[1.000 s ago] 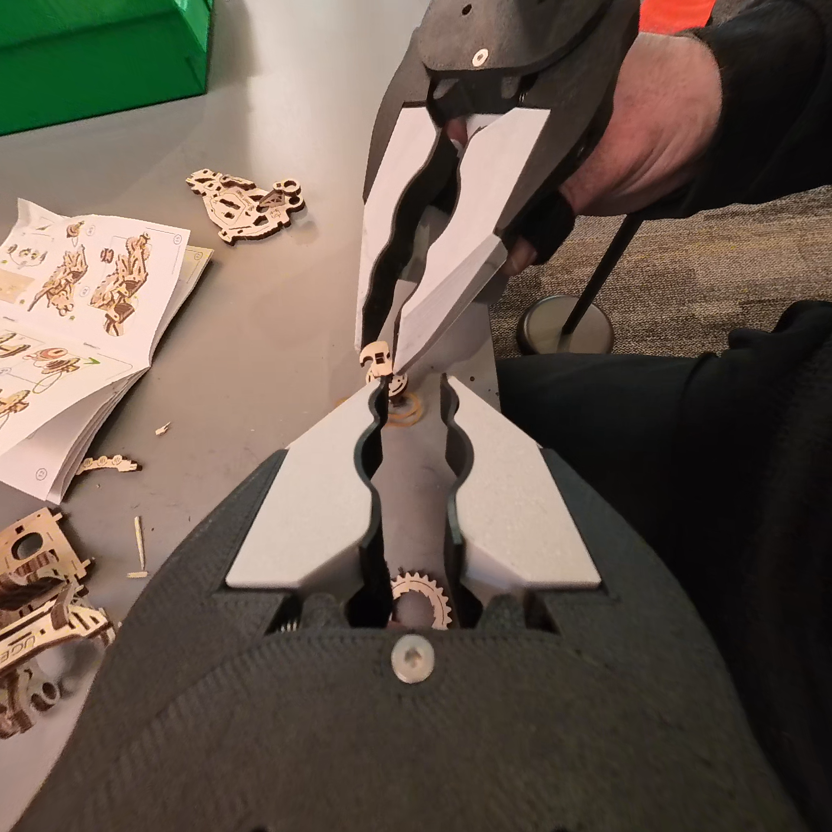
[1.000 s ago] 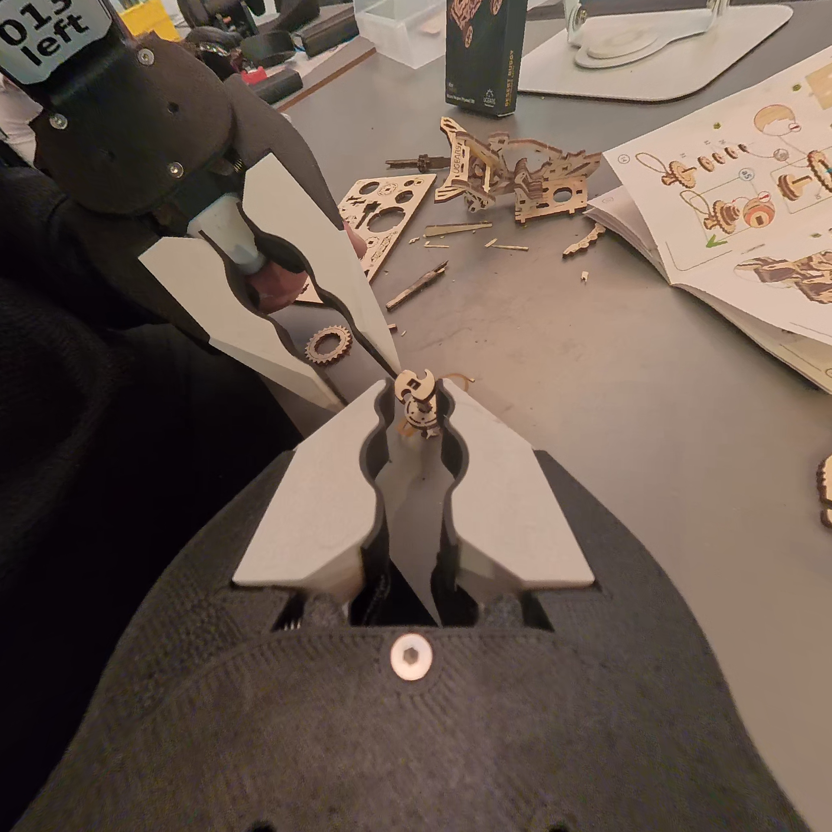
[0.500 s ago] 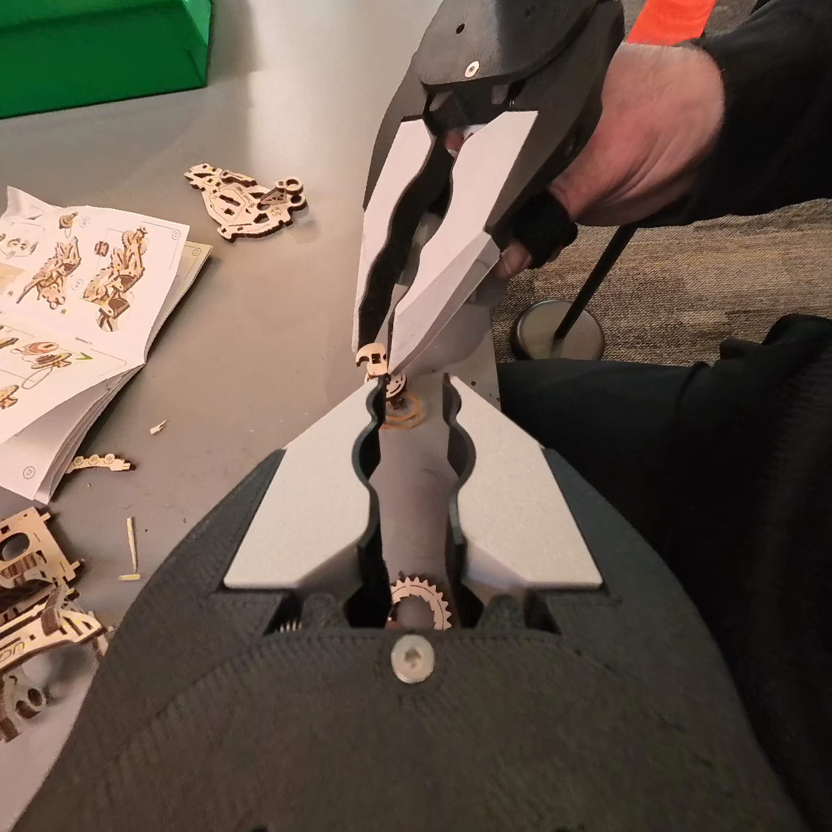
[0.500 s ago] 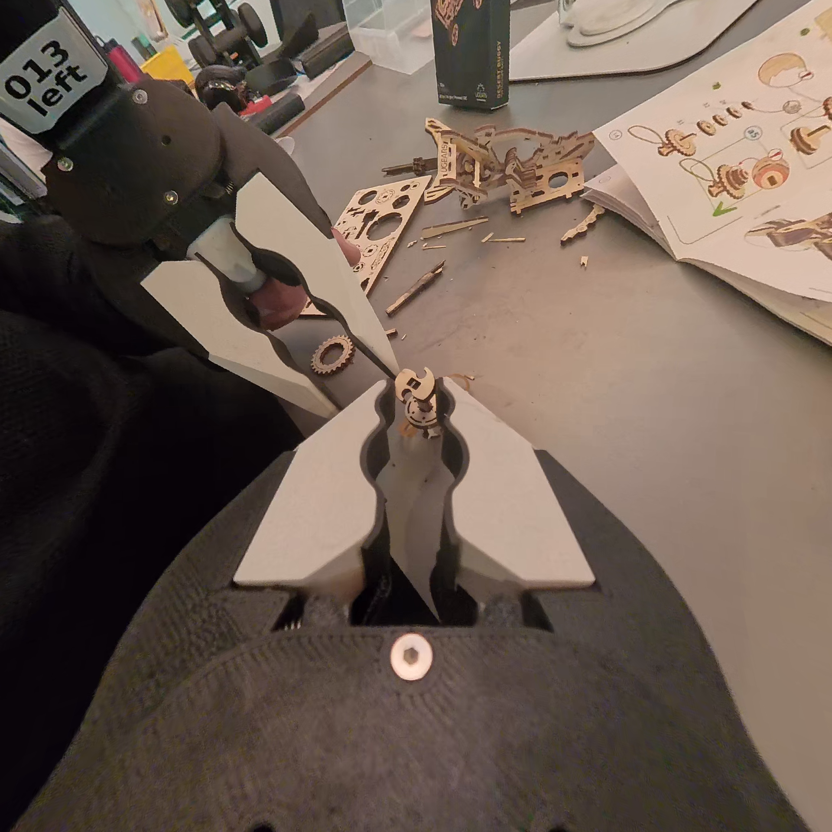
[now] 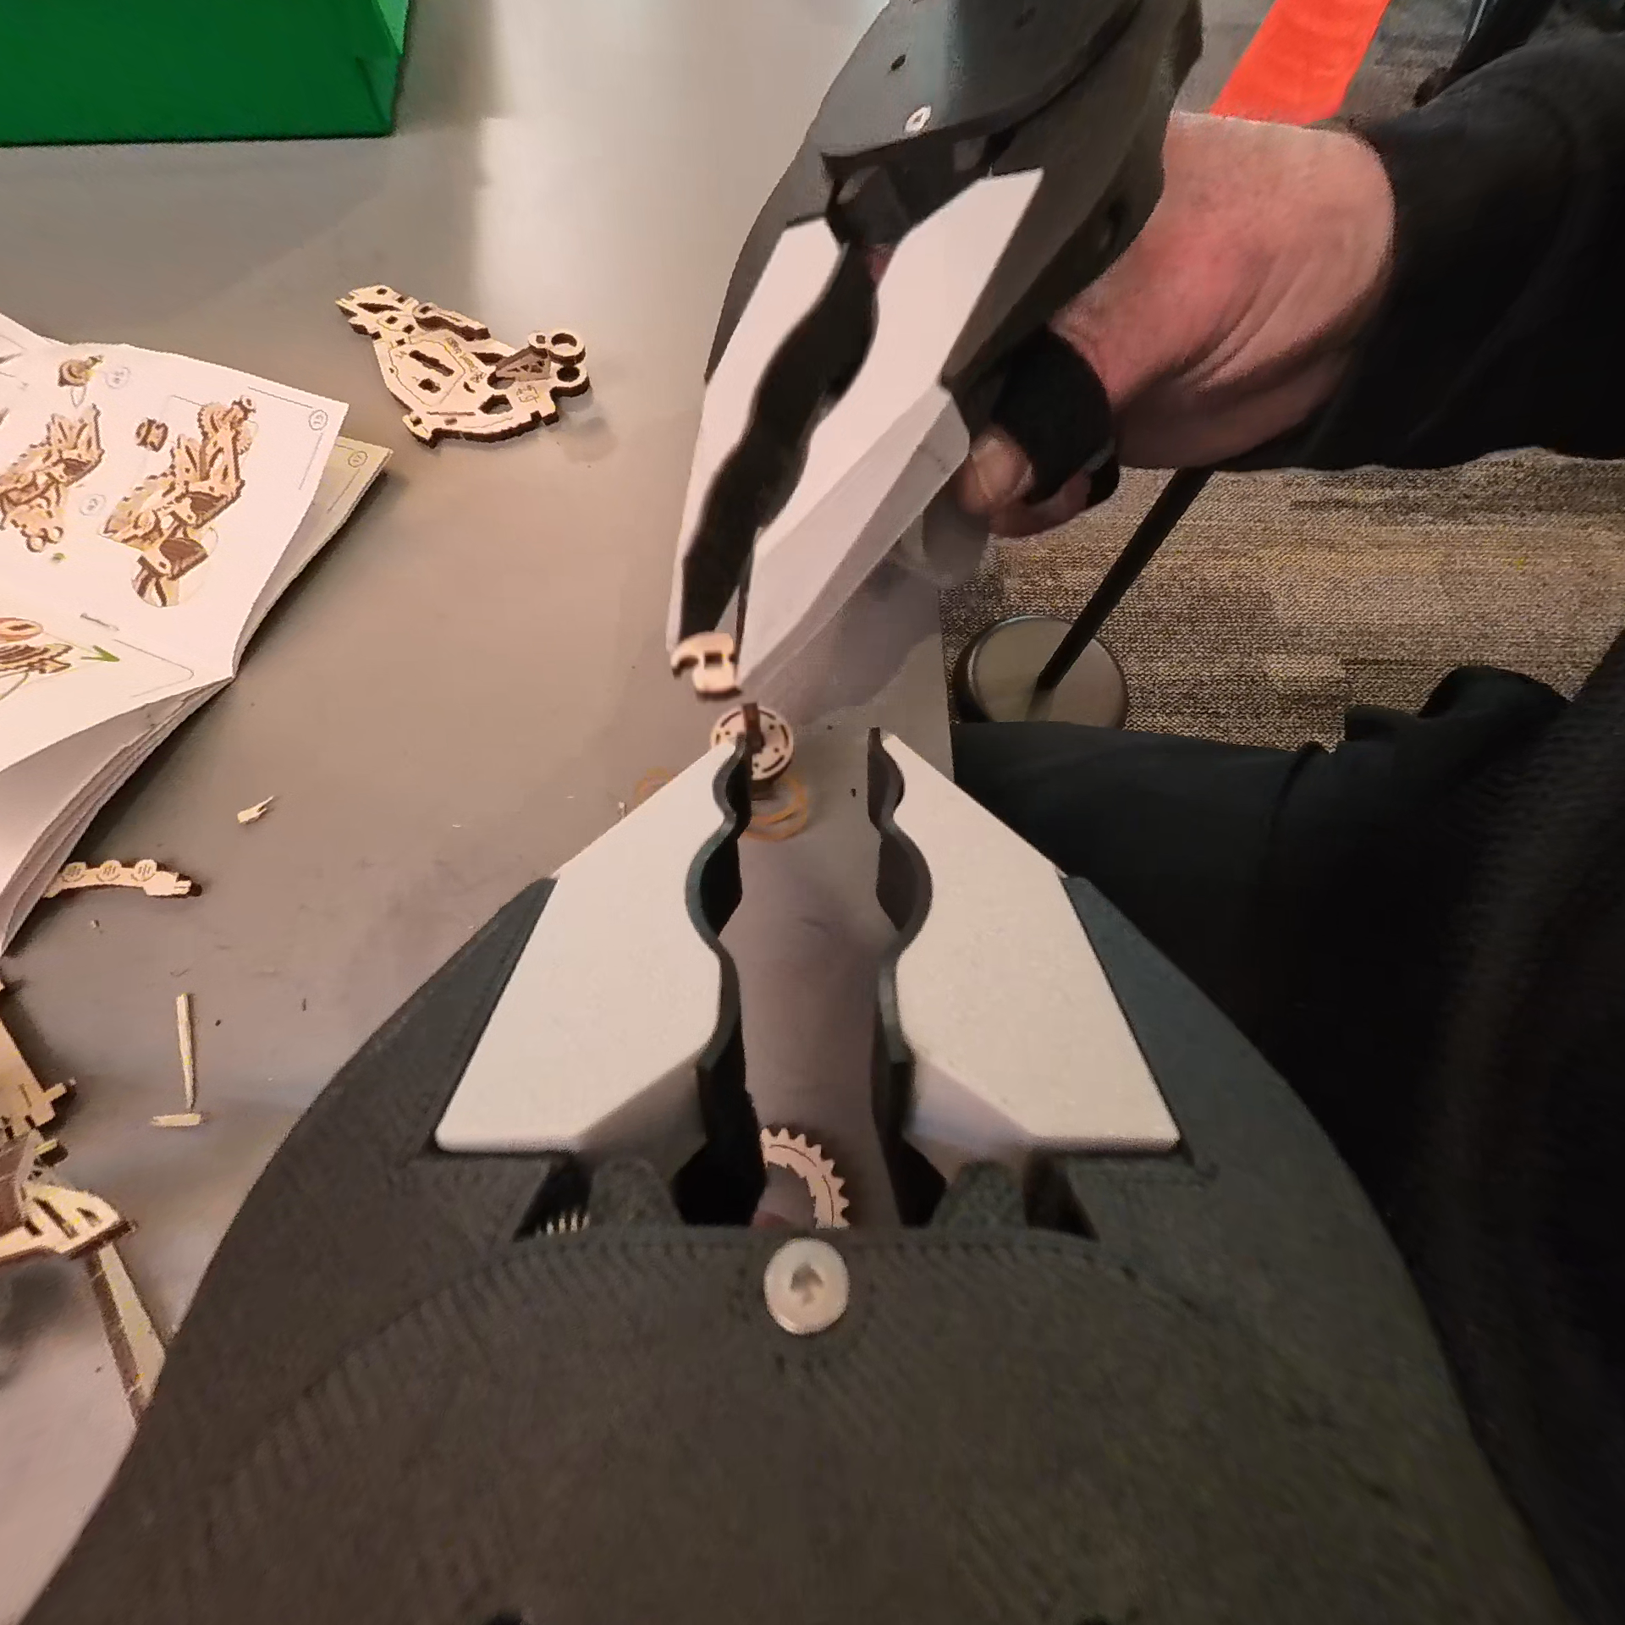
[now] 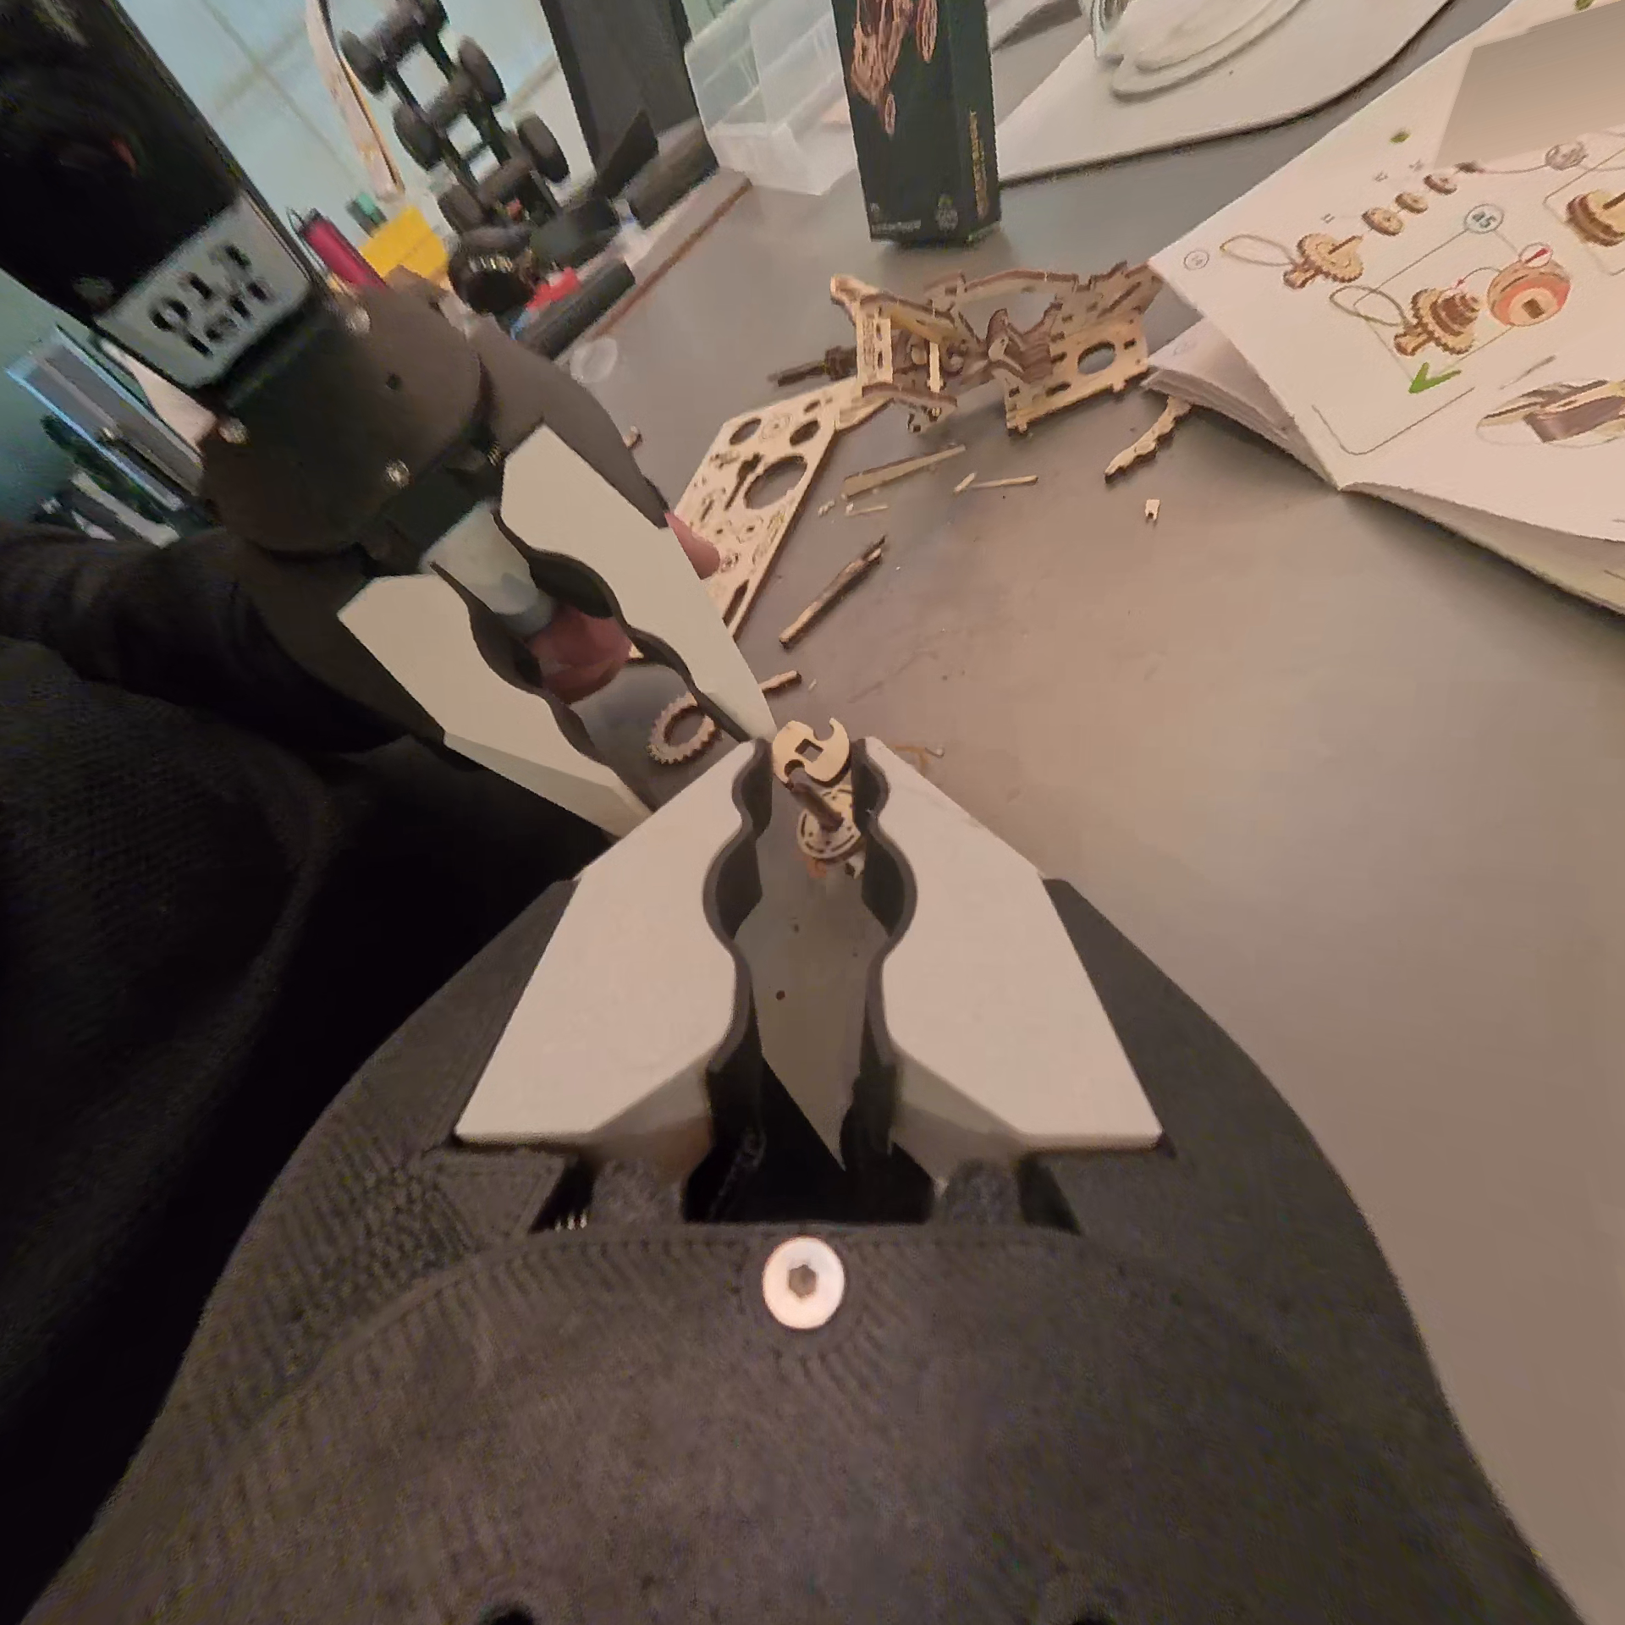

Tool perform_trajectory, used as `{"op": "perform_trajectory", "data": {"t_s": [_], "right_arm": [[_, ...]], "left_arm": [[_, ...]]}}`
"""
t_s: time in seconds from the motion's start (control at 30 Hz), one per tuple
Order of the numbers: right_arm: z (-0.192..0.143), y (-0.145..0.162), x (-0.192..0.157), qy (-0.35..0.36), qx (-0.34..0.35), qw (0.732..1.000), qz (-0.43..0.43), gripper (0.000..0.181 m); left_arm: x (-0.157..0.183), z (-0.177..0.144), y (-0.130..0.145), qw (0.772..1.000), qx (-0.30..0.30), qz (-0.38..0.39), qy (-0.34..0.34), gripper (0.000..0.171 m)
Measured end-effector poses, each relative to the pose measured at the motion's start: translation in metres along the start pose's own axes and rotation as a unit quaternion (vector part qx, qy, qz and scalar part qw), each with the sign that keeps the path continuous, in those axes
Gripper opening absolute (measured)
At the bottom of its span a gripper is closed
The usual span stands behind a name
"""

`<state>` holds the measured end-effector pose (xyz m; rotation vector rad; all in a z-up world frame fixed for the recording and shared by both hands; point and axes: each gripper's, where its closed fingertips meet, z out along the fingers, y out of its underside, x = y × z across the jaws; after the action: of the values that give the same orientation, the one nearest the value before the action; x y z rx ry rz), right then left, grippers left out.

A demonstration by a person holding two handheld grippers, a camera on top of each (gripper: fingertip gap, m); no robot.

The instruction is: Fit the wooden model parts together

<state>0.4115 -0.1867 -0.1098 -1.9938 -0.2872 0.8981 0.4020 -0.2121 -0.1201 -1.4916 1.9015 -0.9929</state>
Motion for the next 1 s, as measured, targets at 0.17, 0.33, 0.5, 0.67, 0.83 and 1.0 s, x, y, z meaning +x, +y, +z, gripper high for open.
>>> {"op": "perform_trajectory", "data": {"t_s": [0.17, 0.33, 0.5, 0.67, 0.83, 1.0], "right_arm": [[-0.022, -0.013, 0.014, 0.005, 0.037, 0.999, 0.015, 0.015], [-0.038, -0.012, 0.024, 0.022, 0.035, 0.999, 0.0, 0.015], [-0.033, -0.002, 0.023, 0.025, 0.014, 0.999, -0.015, 0.015], [-0.03, 0.003, 0.017, 0.011, 0.005, 0.999, -0.034, 0.015], [-0.022, 0.007, 0.007, 0.012, -0.014, 0.996, -0.082, 0.015], [-0.011, 0.008, 0.004, 0.033, -0.022, 0.993, -0.109, 0.015]], "left_arm": [[-0.014, 0.001, 0.004, 0.999, -0.013, -0.036, -0.036, 0.026], [-0.013, 0.016, 0.013, 0.997, -0.061, -0.037, -0.037, 0.029], [-0.014, 0.024, 0.016, 0.995, -0.086, -0.023, -0.039, 0.019], [-0.016, 0.024, 0.012, 0.996, -0.089, 0.008, -0.026, 0.019], [-0.016, 0.026, 0.009, 0.996, -0.083, 0.043, -0.001, 0.019], [-0.018, 0.029, 0.007, 0.995, -0.079, 0.057, 0.006, 0.019]]}}
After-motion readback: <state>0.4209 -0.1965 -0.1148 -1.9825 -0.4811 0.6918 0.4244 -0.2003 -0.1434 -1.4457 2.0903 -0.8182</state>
